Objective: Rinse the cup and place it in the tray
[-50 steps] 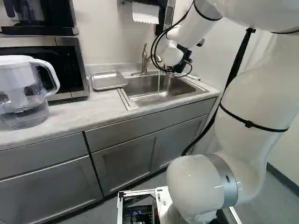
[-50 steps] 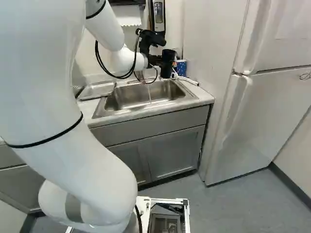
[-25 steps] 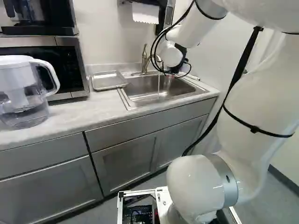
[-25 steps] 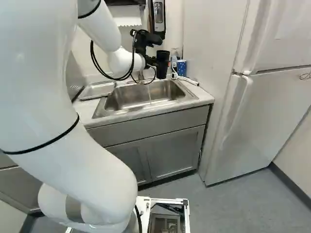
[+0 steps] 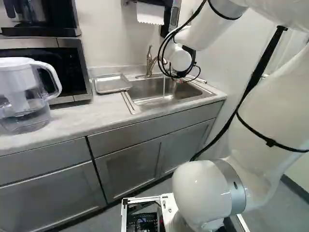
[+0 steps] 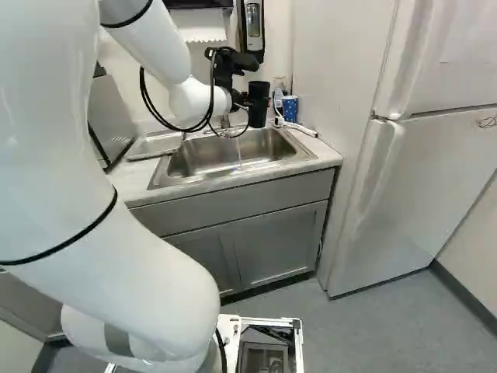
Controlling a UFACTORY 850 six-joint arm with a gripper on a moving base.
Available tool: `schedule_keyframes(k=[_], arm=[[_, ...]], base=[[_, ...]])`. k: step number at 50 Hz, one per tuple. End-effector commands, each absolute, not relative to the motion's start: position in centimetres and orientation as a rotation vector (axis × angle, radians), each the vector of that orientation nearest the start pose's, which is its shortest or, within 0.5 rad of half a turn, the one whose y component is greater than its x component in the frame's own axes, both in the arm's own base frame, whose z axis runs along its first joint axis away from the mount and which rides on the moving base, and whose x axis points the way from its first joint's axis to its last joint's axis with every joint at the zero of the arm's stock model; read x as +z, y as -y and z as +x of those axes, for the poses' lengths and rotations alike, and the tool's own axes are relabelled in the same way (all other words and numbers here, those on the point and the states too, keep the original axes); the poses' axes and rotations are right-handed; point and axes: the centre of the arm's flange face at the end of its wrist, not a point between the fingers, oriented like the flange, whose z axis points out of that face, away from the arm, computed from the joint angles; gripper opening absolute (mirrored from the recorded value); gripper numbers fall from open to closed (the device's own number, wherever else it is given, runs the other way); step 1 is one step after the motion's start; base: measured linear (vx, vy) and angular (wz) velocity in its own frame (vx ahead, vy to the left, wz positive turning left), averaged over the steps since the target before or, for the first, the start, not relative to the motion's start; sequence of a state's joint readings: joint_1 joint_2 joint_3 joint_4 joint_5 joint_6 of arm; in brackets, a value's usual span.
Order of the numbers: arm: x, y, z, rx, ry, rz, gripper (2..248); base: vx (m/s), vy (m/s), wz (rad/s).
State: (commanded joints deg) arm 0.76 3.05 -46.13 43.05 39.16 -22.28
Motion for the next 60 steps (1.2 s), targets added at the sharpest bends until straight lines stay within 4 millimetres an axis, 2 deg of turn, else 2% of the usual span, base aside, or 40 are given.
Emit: schedule_keyframes(k=[60], arm=[[56.4, -1.2, 44.7, -1.976, -0.345, -2.531, 125]], base=[[0.000, 0.000, 0.000]])
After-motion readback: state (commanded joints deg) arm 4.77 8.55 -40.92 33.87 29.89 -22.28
